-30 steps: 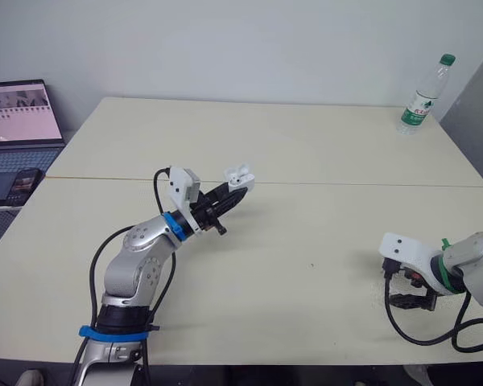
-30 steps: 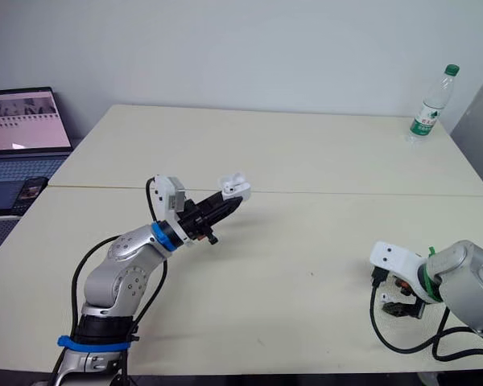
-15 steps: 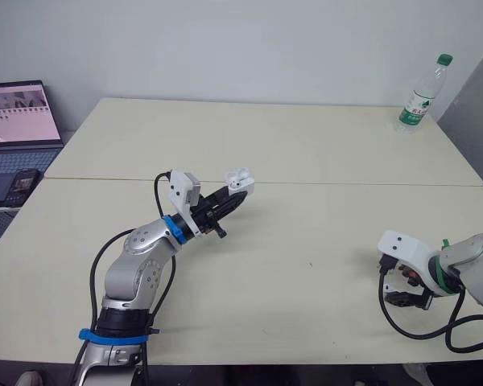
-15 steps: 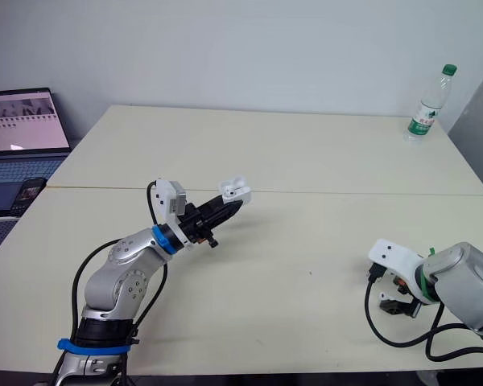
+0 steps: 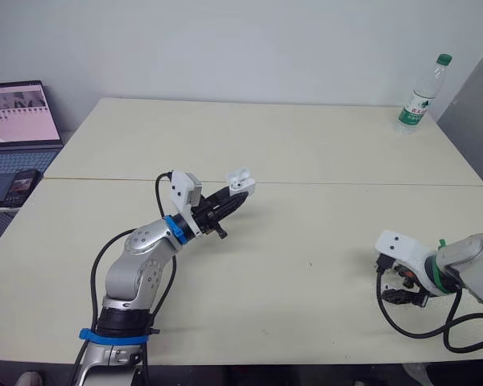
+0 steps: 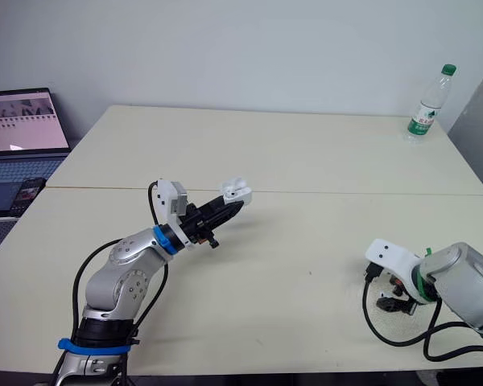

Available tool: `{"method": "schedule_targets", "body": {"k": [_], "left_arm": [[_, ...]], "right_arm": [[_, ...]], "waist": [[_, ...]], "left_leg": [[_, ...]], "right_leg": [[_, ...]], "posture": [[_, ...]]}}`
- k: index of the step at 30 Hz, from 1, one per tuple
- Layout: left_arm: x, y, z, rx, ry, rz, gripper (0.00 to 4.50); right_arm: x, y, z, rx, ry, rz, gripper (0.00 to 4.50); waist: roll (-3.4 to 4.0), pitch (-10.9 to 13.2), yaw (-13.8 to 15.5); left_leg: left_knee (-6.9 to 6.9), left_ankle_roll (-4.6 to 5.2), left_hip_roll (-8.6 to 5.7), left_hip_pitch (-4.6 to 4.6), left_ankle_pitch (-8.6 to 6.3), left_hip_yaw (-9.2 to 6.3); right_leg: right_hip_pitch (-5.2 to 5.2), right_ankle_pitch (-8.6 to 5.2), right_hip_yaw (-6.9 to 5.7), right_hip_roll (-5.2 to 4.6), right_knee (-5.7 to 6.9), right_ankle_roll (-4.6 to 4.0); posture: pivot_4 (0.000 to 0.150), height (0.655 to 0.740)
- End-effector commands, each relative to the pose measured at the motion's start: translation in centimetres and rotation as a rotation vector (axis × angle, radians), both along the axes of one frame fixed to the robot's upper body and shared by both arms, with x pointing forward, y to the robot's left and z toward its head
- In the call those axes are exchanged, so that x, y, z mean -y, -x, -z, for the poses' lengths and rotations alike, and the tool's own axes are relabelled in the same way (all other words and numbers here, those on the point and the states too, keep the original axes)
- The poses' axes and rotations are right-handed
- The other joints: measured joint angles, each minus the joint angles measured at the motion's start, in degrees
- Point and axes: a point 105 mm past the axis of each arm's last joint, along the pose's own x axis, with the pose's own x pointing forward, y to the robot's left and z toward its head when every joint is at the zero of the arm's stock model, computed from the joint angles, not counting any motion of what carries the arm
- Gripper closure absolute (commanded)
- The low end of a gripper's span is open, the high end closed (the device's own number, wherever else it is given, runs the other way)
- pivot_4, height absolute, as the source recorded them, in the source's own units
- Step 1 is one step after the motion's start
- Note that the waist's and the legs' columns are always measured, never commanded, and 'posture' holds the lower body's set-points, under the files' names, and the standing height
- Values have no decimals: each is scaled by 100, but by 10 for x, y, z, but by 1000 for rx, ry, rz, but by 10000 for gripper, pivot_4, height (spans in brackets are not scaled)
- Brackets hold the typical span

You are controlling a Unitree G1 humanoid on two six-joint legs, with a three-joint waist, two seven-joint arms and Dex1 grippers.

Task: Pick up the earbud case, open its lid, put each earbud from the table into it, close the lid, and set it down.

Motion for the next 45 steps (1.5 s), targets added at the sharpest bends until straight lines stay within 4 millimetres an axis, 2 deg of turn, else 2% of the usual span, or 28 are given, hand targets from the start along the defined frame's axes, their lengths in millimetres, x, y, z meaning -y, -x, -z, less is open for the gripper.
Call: {"method": "schedule_targets", "body": {"k": [1,6,7,12,15,21,25,28,32,35,40,45], "left_arm": [[3,4,-14,61,2,17,36760],[3,4,-14,62,1,18,36760],[4,4,-14,62,1,19,36760],[4,4,-14,62,0,22,36760],[4,3,-14,64,-1,22,36760],[8,1,-18,71,12,24,36760],[16,0,-23,74,34,37,36760],[21,-2,-27,75,53,45,36760],[35,-4,-33,65,91,85,36760],[43,-5,-36,61,113,105,36760],[51,-6,-41,61,137,114,36760],[53,-5,-42,64,141,127,36760]], "right_arm": [[0,-2,-3,20,18,-15,20748],[0,-1,-3,15,21,-20,38776],[0,-1,-3,14,22,-21,41244],[1,-1,-4,23,25,-20,41281],[-3,-9,-15,80,-11,-17,41281],[-27,-46,-56,347,-217,12,41281],[-56,-67,-89,551,-446,12,41281],[-70,-77,-107,650,-578,31,41281],[-91,-87,-140,794,-840,61,41281],[-100,-92,-158,883,-966,70,41281],[-125,-91,-172,938,-1122,26,41281],[-145,-89,-164,954,-1127,-33,41281]], "waist": [[-1,0,0],[-1,0,0],[-1,0,1],[-1,0,1],[-1,0,1],[-1,0,-5],[-2,0,4],[-3,1,6],[-3,1,5],[-2,1,0],[-2,0,-5],[0,0,-6]], "left_leg": [[0,0,-1,0,0,2],[2,0,-3,1,0,8],[2,0,-3,1,0,8],[1,0,-3,0,0,7],[1,0,-3,-1,0,7],[0,0,0,-1,0,10],[-2,0,-3,-8,0,2],[-3,0,-8,-17,0,0],[-5,0,-7,-18,-1,-1],[-5,0,-6,-17,0,-3],[-8,0,-6,-17,-1,-1],[-10,0,-5,-17,-1,-1]], "right_leg": [[0,0,0,0,0,1],[0,2,0,-1,-2,9],[0,2,0,-1,-2,9],[0,3,0,-2,-3,8],[0,3,0,-4,-3,8],[-5,2,0,2,0,9],[-8,5,5,20,-1,3],[-13,10,5,17,-1,-4],[-13,10,5,16,0,-4],[-14,11,4,17,2,-5],[-16,11,3,17,2,-5],[-19,11,3,17,3,-6]], "posture": [[1500,7362],[1500,7362],[1500,7362],[1500,7362],[1500,7362],[1500,7362],[1500,7362],[1500,7362],[1500,7362],[1500,7362],[1500,7362],[1500,7362]]}}
